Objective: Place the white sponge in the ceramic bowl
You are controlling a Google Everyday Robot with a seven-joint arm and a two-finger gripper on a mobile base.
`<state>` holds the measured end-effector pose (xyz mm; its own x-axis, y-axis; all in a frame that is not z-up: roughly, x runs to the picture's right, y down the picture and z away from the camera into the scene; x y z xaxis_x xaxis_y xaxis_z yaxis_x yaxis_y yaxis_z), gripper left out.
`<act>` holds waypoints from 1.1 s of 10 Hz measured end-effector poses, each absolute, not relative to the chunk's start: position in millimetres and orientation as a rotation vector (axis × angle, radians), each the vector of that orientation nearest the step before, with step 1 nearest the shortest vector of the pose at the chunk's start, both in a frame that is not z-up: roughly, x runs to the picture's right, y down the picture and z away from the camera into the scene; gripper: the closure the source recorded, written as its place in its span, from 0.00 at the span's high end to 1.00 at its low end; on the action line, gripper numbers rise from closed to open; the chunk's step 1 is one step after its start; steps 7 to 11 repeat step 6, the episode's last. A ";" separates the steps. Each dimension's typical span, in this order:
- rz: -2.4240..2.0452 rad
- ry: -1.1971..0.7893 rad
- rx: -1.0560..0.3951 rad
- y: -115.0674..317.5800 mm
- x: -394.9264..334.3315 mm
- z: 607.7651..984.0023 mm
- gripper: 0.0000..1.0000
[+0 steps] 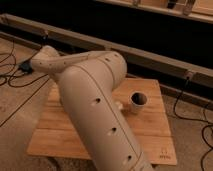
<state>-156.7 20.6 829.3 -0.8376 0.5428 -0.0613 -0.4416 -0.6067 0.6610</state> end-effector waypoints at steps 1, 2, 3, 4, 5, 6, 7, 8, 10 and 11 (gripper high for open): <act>2.422 0.915 0.152 18.1 -147.1 836.6 0.00; 2.440 0.895 0.109 15.7 -138.5 845.8 0.00; 2.454 0.887 0.072 18.6 -127.8 862.3 0.00; 2.457 0.880 0.042 21.7 -129.1 873.1 0.00; 2.456 0.877 0.020 24.0 -131.8 882.7 0.00; 2.449 0.871 -0.002 23.3 -140.1 892.5 0.00; 2.449 0.871 -0.002 23.3 -140.1 892.5 0.00; 2.449 0.871 -0.002 23.3 -140.1 892.5 0.00; 2.449 0.871 -0.002 23.3 -140.1 892.5 0.00; 2.449 0.871 -0.002 23.3 -140.1 892.5 0.00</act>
